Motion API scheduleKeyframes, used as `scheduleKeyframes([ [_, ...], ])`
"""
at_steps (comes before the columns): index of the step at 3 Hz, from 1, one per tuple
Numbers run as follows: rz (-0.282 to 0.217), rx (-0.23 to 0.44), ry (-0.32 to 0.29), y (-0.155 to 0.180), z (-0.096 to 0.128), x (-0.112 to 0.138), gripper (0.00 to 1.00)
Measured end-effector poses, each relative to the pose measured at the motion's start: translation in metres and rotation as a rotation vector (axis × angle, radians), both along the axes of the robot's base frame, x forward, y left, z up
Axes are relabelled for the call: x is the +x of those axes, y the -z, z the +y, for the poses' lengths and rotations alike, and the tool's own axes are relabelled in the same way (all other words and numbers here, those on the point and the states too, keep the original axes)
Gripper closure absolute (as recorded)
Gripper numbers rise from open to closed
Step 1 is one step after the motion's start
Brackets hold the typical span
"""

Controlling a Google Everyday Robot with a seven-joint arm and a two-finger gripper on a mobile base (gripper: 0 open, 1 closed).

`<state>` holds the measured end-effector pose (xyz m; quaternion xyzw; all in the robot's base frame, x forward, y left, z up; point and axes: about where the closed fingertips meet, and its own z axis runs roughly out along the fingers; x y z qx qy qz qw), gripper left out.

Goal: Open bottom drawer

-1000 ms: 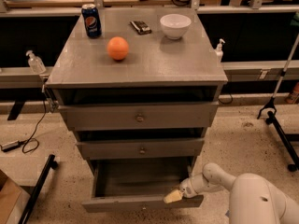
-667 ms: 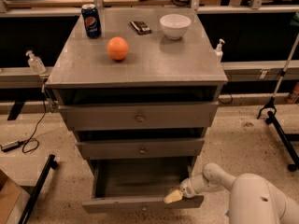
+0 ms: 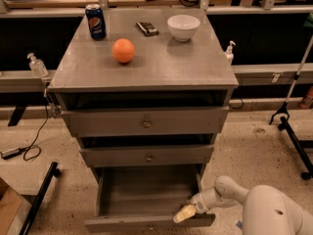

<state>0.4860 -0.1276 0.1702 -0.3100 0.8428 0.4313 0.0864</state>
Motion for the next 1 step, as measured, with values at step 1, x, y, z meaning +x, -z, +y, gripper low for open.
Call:
scheduleKeyframes([
  [1, 0.0, 0.0, 0.0, 0.0, 0.0, 0.0, 0.0],
])
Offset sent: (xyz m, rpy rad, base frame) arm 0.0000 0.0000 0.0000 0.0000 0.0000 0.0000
